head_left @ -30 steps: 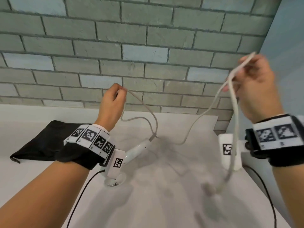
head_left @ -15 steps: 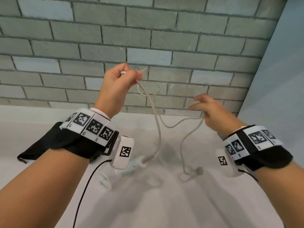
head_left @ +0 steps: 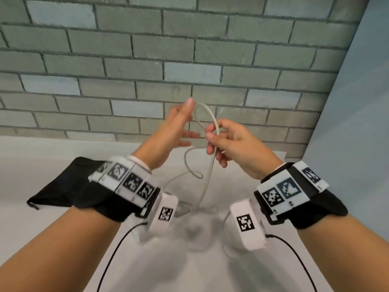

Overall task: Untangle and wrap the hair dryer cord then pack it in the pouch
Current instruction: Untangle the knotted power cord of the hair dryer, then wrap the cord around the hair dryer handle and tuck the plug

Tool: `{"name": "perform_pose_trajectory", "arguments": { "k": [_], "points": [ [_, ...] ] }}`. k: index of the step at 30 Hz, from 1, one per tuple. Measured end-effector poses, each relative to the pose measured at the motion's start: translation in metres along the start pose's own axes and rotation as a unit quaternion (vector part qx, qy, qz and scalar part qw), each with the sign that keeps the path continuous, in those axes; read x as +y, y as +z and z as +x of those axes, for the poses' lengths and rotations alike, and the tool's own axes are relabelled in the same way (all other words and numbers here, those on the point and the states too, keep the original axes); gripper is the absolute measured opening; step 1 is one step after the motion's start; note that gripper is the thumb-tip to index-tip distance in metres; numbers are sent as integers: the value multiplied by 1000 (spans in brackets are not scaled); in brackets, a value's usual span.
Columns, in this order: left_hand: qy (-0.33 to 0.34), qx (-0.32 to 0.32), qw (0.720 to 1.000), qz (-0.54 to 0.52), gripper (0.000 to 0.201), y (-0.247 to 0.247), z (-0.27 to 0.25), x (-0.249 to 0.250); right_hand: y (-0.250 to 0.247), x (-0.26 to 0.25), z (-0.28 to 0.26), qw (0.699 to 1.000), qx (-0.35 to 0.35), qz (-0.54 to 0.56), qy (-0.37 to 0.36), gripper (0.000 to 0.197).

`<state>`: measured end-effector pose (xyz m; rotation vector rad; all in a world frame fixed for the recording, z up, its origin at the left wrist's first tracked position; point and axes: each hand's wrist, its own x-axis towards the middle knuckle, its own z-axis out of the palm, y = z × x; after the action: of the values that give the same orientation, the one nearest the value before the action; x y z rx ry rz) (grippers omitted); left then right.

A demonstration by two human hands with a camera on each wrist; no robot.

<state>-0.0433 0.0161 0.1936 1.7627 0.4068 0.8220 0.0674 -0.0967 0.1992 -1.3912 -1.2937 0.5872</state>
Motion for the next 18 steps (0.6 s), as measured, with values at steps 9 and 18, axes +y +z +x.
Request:
{"name": "perform_pose_trajectory", "arguments": {
  "k": [9, 18],
  "points": [
    [-43, -195, 980, 25, 26, -2, -49, -44, -19, 19, 10, 994, 102, 48, 9, 32],
    [-21, -89, 989, -114, 26, -21, -38, -34, -11, 136, -38, 857, -169, -387, 296, 51]
  ]
}}
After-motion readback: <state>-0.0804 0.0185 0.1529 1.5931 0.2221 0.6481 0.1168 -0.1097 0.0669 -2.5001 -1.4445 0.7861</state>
